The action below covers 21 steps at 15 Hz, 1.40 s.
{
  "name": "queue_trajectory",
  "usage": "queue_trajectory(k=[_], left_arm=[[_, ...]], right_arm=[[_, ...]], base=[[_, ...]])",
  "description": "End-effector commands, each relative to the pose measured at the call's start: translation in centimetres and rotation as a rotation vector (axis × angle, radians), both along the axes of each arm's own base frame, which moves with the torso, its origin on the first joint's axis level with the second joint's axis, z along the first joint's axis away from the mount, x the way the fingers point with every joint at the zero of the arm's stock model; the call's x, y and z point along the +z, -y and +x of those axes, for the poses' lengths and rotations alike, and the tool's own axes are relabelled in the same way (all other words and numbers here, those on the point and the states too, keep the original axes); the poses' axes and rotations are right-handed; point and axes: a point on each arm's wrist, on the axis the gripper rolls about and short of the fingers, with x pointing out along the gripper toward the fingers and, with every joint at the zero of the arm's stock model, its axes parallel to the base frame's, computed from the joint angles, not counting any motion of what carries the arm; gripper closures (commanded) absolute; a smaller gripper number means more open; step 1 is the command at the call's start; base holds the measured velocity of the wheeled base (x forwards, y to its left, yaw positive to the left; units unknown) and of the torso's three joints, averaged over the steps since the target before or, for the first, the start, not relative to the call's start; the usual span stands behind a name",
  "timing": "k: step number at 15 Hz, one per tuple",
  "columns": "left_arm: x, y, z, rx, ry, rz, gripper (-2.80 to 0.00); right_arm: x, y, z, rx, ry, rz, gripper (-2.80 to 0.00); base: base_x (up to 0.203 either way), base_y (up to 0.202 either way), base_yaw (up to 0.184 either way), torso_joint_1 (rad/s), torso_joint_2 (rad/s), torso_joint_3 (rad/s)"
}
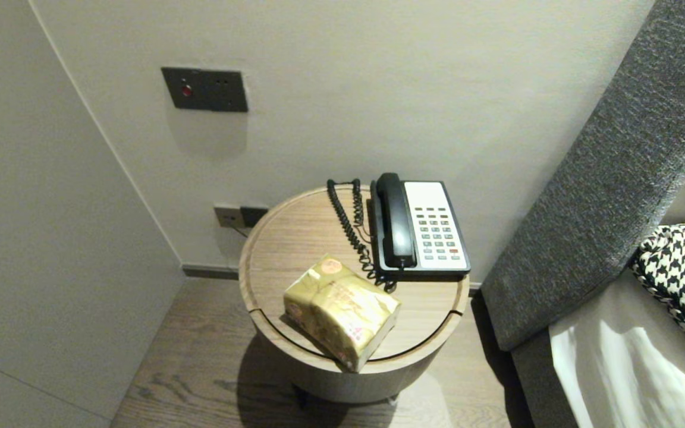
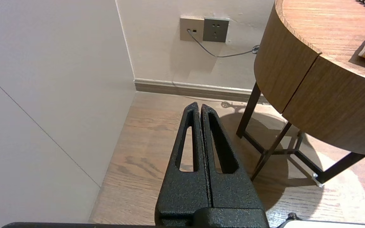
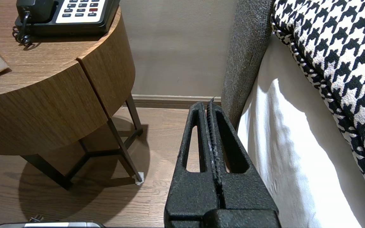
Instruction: Open the nightstand drawer
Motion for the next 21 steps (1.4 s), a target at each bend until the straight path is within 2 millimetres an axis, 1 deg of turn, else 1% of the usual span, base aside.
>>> queue_trajectory(k=[1, 21], left_arm=[[0.00, 0.00, -0.01, 0.001, 0.002, -0.001, 0.00], [0.02, 0.00, -0.01, 0.001, 0.004, -0.010, 0.00]], right_arm=[[-1.10, 0.00, 0.32, 0.000, -0.040, -0.001, 0.00], [-0.96, -0.01, 0.29, 0.006, -0.039, -0.013, 0.00]], base=[[0.000, 0.000, 0.000, 0.000, 0.00, 0.000], [0.000, 0.000, 0.000, 0.000, 0.00, 0.000]])
